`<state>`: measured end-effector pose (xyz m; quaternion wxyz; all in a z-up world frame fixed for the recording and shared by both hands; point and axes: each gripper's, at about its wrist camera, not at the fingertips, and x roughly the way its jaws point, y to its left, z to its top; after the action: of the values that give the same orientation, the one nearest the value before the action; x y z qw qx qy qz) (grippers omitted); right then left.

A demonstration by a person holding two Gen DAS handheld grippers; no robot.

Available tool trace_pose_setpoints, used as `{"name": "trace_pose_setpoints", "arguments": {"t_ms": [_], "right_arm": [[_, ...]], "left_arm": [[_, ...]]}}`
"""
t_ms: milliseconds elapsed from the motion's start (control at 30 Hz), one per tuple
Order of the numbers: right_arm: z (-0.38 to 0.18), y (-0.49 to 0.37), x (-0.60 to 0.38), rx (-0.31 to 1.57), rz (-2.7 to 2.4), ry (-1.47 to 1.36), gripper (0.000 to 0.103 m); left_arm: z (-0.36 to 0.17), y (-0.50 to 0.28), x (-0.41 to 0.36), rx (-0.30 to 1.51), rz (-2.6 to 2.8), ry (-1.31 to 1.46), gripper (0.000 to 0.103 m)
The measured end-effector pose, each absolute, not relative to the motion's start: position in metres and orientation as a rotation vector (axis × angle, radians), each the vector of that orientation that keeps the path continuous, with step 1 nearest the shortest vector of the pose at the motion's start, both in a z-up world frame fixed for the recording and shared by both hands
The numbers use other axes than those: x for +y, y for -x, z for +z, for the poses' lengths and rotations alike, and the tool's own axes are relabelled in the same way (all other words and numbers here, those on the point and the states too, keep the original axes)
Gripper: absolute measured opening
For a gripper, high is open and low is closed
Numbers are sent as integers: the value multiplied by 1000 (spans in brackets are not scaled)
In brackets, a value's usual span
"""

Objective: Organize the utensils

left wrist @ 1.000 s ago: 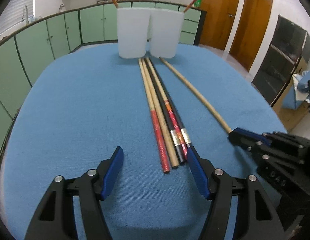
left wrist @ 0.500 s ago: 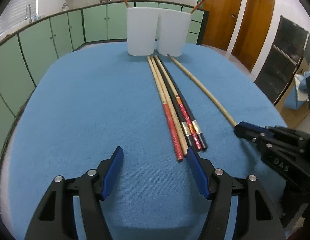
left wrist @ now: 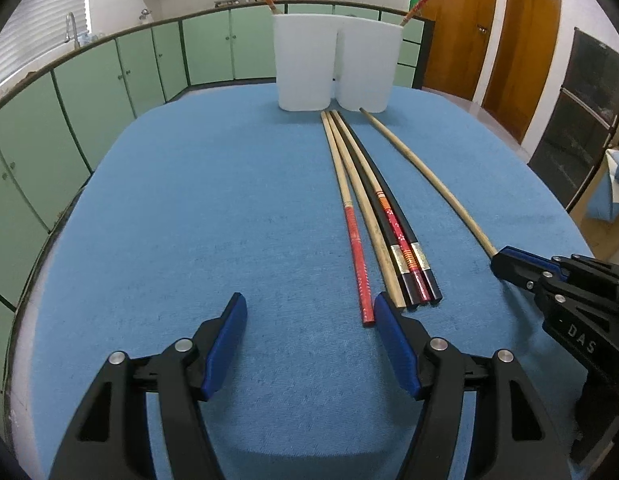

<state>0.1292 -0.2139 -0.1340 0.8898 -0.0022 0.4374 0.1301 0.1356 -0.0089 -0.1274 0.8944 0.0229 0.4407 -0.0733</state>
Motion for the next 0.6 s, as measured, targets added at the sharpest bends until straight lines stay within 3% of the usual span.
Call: {"name": "trace_pose_setpoints", "arguments": {"t_ms": [167,233,300,400,600], "right_arm": [[-135,-130,-212,912,277,-4,9],[-135,-131,-214,913,283,-13,9],[-135,-131,-216,913,285,-20,7],[-135,-131,-217,911,286,-26,7],[-132,-125,-214,891,280,-5,6]], "left_arm": [[-127,-137,-12,915,-137,-57,61],[-126,-136,-13,909,-149,-50,46],[-125,-136,-16,904,-166,-45,23],[-125,-135,-22,901,-191,-53,6],[-124,-134,-20,897,-194,-27,6]]}}
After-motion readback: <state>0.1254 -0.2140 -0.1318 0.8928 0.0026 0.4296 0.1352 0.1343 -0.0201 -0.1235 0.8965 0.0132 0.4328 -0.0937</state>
